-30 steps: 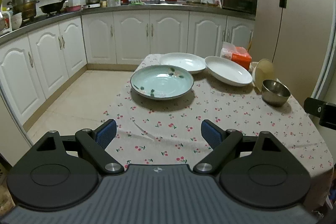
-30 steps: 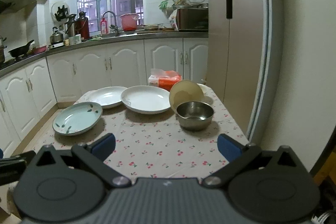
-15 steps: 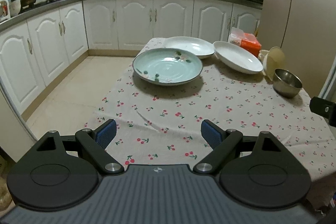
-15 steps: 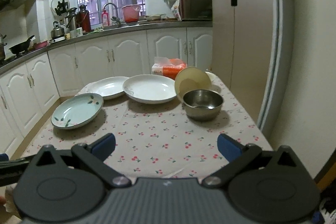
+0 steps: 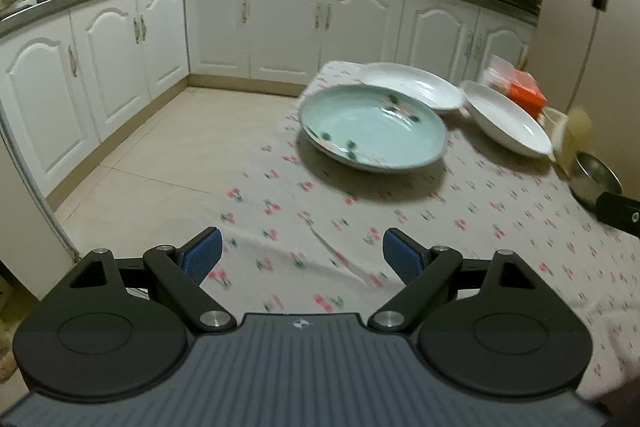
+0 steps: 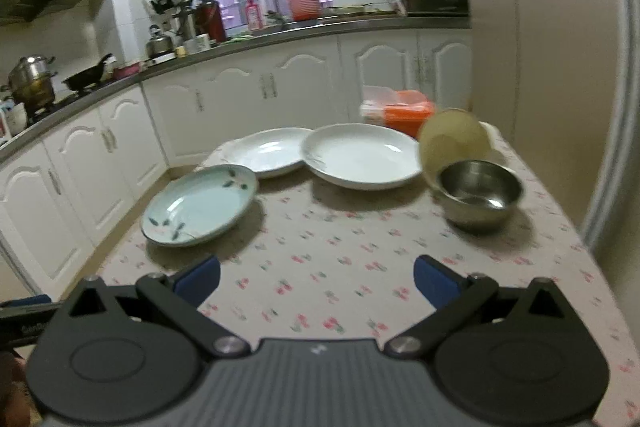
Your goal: Organize plates and bowls
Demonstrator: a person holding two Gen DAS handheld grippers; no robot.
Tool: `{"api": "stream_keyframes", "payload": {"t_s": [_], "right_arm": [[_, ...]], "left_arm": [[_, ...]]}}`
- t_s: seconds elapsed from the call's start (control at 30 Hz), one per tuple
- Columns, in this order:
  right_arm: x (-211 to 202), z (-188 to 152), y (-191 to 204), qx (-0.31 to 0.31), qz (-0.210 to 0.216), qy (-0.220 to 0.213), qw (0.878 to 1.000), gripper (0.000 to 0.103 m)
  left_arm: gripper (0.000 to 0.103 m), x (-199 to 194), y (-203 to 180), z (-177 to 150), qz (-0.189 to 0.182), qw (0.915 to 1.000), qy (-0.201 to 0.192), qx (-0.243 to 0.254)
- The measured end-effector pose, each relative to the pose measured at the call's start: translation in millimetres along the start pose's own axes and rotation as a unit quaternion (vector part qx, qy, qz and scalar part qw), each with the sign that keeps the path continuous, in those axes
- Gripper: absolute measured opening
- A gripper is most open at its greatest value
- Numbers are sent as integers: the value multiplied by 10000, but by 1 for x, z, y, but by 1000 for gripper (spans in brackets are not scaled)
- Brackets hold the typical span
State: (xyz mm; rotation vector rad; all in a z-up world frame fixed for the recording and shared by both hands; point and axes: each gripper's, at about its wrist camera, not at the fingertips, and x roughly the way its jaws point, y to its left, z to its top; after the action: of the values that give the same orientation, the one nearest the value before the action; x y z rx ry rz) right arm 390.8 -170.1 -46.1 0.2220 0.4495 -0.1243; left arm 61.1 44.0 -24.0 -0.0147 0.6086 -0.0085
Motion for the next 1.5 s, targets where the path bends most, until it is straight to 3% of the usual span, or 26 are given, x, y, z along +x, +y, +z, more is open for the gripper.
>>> {"api": "stream_keyframes", "payload": {"t_s": [0.37, 0.5, 0.7, 0.87, 1.03, 1.3, 1.5], "right_arm": [[79, 38, 5, 607, 939, 314, 9932, 98], [109, 46, 2, 887, 1056, 484, 9893, 93], [144, 50, 2, 1181, 1353, 727, 9810, 82], [160, 51, 7, 1420, 1687, 773, 9723, 75], [171, 53, 6, 1592, 1896, 694, 9664, 76], [180, 51, 3, 1798, 2252, 665, 9553, 77], [183, 55, 7, 1771, 2310, 690, 9542, 82]], "left_arm": [[103, 46, 37, 46, -226, 9976, -243, -613], [103, 71, 41, 61, -312, 9962, -298, -759], [83, 107, 38, 77, -659, 9922, -90, -1050], [47, 141, 39, 84, -854, 9870, 181, -1350], [42, 165, 31, 81, -832, 9870, 296, -1344], [41, 190, 22, 82, -1112, 9847, 424, -1275], [41, 191, 20, 77, -1272, 9827, 499, -1252]]}}
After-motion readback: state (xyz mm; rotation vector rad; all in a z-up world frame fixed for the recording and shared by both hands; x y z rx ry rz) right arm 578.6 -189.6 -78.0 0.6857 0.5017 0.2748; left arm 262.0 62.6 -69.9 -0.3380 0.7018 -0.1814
